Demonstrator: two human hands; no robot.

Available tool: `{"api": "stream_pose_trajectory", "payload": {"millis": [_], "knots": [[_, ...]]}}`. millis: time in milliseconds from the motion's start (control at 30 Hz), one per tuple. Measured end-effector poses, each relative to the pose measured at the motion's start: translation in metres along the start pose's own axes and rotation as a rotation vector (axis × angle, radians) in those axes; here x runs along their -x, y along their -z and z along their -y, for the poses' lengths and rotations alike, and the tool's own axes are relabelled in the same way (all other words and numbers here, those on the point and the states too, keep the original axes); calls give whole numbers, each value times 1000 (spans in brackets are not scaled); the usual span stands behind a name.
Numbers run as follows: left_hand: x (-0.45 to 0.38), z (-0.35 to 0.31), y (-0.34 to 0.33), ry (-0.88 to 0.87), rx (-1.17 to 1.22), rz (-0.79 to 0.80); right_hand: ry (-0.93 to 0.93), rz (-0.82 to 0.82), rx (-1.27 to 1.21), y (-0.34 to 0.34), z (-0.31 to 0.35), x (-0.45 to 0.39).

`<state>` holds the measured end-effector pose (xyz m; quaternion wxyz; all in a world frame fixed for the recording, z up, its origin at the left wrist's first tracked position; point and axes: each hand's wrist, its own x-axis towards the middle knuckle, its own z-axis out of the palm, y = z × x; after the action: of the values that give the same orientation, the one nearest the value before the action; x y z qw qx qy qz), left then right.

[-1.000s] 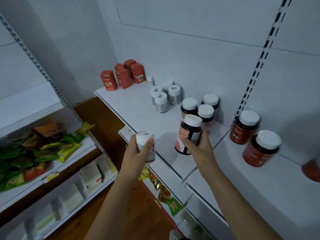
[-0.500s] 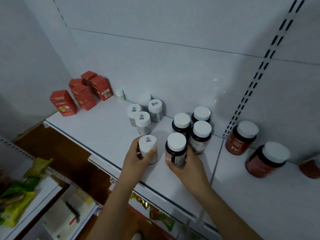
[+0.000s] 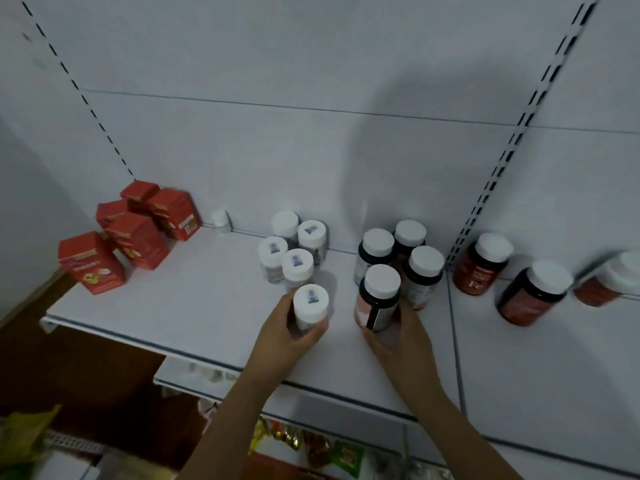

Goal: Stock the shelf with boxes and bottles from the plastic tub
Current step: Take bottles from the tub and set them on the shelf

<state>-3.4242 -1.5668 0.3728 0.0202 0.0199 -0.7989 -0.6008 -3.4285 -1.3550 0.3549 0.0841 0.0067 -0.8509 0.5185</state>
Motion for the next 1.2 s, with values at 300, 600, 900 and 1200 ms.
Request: {"api": "stream_pose_trajectory", "payload": {"millis": [300, 600, 900, 1200], "knots": [[3, 15, 43, -76, -31, -29, 191, -163, 420, -24, 1, 42], [-21, 30, 91, -198, -415, -132, 299, -65, 531, -37, 3, 43], [-26, 59, 84, -237, -898, -79, 313, -59, 573, -36, 7, 42], [88, 34, 30, -279, -616, -156, 126, -87, 248, 7, 6, 67]]}}
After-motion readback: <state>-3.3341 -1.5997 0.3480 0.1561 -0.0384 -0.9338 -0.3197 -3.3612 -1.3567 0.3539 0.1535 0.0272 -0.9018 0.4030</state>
